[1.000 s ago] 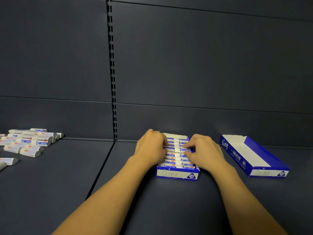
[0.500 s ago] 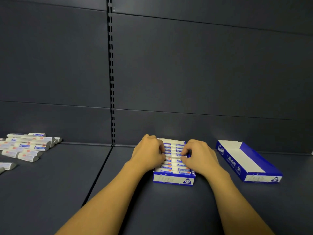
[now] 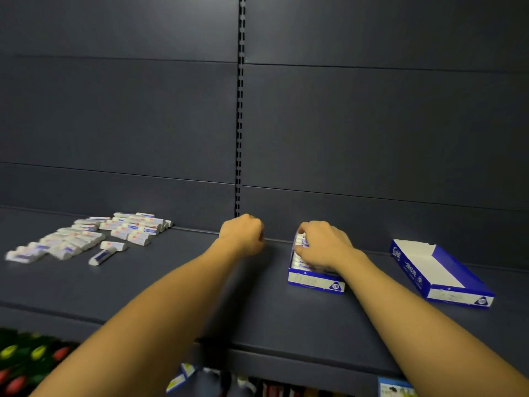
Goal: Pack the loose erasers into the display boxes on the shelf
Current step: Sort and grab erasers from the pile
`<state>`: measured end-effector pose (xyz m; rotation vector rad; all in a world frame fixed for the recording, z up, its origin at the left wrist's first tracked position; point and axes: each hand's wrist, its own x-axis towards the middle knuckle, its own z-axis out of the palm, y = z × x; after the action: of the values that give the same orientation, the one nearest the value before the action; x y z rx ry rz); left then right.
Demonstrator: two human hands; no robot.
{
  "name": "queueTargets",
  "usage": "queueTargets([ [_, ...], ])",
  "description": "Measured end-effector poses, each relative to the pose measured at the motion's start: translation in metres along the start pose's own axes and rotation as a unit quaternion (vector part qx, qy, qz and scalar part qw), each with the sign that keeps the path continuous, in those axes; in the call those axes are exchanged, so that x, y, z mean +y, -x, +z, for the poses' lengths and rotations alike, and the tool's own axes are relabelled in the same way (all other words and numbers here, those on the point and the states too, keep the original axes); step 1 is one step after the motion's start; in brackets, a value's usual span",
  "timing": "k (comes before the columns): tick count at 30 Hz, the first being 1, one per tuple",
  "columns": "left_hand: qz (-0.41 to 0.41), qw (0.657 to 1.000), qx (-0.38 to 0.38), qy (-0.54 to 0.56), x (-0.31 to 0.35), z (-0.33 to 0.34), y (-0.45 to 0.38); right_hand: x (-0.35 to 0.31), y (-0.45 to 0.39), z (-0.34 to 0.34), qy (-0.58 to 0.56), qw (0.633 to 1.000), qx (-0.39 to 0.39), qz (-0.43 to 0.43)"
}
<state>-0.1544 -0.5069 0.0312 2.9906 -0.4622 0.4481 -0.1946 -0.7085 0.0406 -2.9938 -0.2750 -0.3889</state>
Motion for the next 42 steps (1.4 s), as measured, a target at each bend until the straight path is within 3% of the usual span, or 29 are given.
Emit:
queueTargets([
  [10,-0.116,0.993,-0.034,-0.019,-0.08,-0.039,0.066,-0.072,-0.006,-0.01,0.066,0.996,-0.048,-0.039],
  [20,-0.167,0.984,-0.013,-0.068,-0.165,-0.076,0.119,-0.167,-0.013,-0.008,0.061,0.994,-0.084,-0.04],
  [32,-0.161,0.985,-0.004,-0.063,-0.282,-0.088,0.162,-0.295,-0.02,-0.001,0.052,0.996,-0.065,-0.043],
  [42,-0.129,0.99,-0.02,-0.047,-0.332,-0.086,0.168,-0.347,-0.03,0.025,0.067,0.996,-0.054,-0.034],
])
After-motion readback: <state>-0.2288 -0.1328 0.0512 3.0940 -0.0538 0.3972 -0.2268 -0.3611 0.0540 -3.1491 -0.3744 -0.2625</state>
